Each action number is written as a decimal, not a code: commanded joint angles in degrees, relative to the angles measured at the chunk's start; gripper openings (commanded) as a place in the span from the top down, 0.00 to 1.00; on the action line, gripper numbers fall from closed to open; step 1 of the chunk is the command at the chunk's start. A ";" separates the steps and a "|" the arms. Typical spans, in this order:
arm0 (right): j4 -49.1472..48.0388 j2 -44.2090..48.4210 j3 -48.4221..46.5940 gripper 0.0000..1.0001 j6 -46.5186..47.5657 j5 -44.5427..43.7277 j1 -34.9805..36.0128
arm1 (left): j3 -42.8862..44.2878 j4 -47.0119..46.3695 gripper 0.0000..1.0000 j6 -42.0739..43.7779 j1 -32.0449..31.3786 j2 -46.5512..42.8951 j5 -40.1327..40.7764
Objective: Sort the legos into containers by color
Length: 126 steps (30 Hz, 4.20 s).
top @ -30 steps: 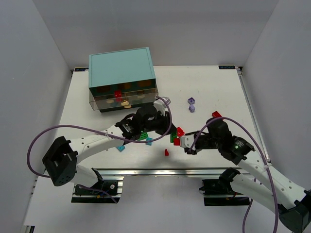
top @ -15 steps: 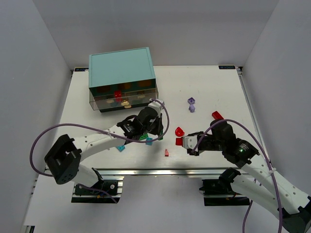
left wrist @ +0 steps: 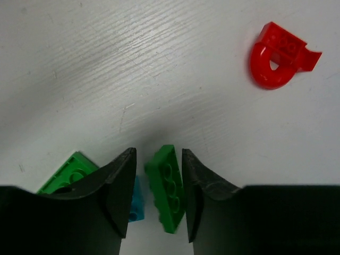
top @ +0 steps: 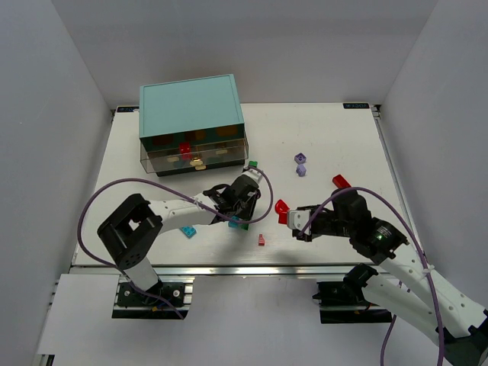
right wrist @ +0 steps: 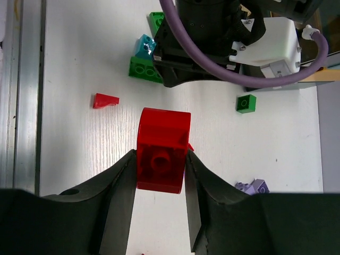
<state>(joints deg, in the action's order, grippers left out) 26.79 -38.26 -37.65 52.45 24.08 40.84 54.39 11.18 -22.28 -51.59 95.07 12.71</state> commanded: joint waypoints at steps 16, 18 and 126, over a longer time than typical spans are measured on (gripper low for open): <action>-4.55 -6.12 -10.42 1.00 -3.58 -8.95 -0.23 | -4.02 -0.37 0.42 5.67 0.00 -20.25 -4.19; -4.72 -6.56 -12.96 1.00 -3.14 -9.74 0.64 | -4.47 2.08 0.59 8.12 0.00 -26.23 -3.66; -15.10 -7.00 -0.58 0.59 -44.18 -5.18 -27.66 | 11.97 16.51 0.56 -13.93 -17.14 9.52 10.50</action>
<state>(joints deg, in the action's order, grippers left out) 13.17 -45.82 -38.04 8.95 18.41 13.54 65.76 29.19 -36.12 -68.27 104.95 23.14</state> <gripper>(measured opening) 0.415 0.472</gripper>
